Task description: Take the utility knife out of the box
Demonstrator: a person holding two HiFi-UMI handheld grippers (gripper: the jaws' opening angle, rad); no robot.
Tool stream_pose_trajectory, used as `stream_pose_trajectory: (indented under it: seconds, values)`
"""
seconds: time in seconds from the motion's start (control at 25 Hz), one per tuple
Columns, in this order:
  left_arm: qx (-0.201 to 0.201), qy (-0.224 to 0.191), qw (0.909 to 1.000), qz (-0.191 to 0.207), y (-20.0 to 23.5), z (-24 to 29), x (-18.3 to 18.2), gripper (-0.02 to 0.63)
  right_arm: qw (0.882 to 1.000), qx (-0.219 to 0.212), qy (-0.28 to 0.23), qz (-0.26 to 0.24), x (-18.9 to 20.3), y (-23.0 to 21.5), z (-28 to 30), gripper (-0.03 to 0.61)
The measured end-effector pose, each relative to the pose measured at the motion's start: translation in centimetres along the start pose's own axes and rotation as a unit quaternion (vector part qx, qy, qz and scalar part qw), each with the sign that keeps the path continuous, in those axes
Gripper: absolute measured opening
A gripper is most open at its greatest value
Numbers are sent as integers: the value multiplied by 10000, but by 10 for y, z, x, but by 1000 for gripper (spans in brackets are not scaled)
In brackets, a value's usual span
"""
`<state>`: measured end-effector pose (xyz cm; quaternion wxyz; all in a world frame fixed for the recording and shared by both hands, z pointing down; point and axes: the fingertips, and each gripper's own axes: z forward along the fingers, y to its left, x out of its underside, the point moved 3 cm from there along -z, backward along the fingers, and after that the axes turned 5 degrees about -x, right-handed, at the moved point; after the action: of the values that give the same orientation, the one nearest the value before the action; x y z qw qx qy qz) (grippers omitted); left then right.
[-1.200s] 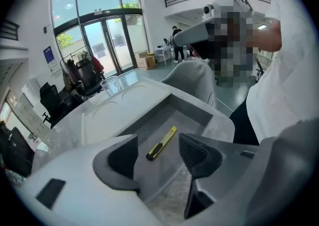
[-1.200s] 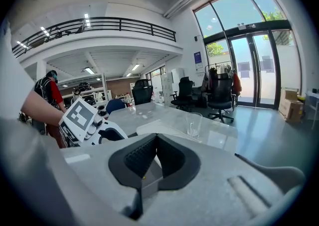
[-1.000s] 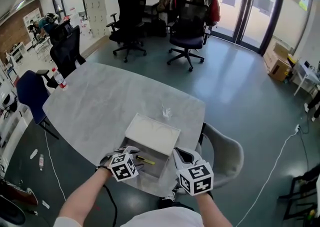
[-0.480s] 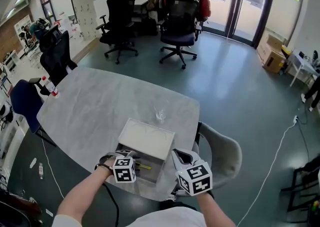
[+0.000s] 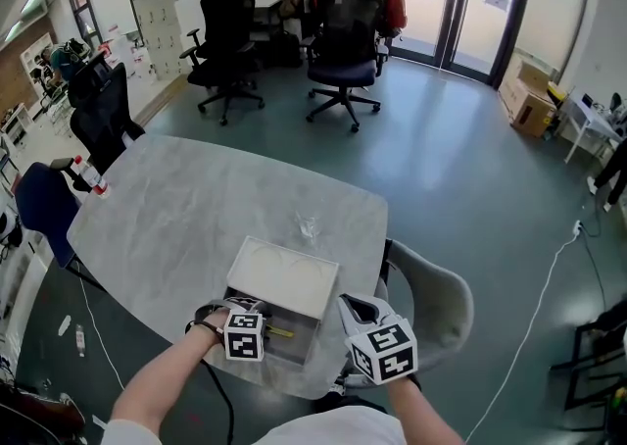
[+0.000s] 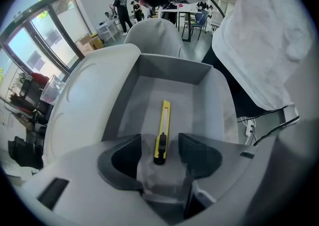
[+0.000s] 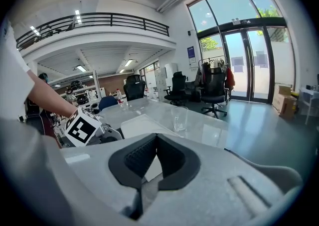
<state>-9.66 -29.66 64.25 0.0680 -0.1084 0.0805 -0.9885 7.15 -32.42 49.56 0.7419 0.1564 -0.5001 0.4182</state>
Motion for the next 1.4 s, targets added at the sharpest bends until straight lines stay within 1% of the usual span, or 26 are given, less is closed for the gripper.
stream_pose_trajectory:
  seconds: [0.2, 0.48, 0.64, 0.76, 1.16, 1.4]
  values:
    - [128, 7, 9999, 90, -3, 0, 1, 216, 10000, 2, 11, 14, 0, 1, 2, 5]
    - [299, 90, 9991, 295, -8, 3, 1, 150, 10000, -13, 36, -9, 1, 0, 7, 5]
    - [333, 97, 9991, 225, -14, 3, 4, 118, 10000, -43, 3, 11, 1, 5, 8, 5]
    - [357, 118, 9990, 227, -19, 2, 2, 77, 10000, -47, -3, 2, 1, 6, 5, 5]
    - [62, 142, 9998, 153, -16, -4, 1, 63, 10000, -38, -61, 20, 1, 9, -4, 5]
    - [-334, 89, 9994, 54, -11, -14, 3, 63, 9999, 27, -104, 74, 3, 12, -10, 5]
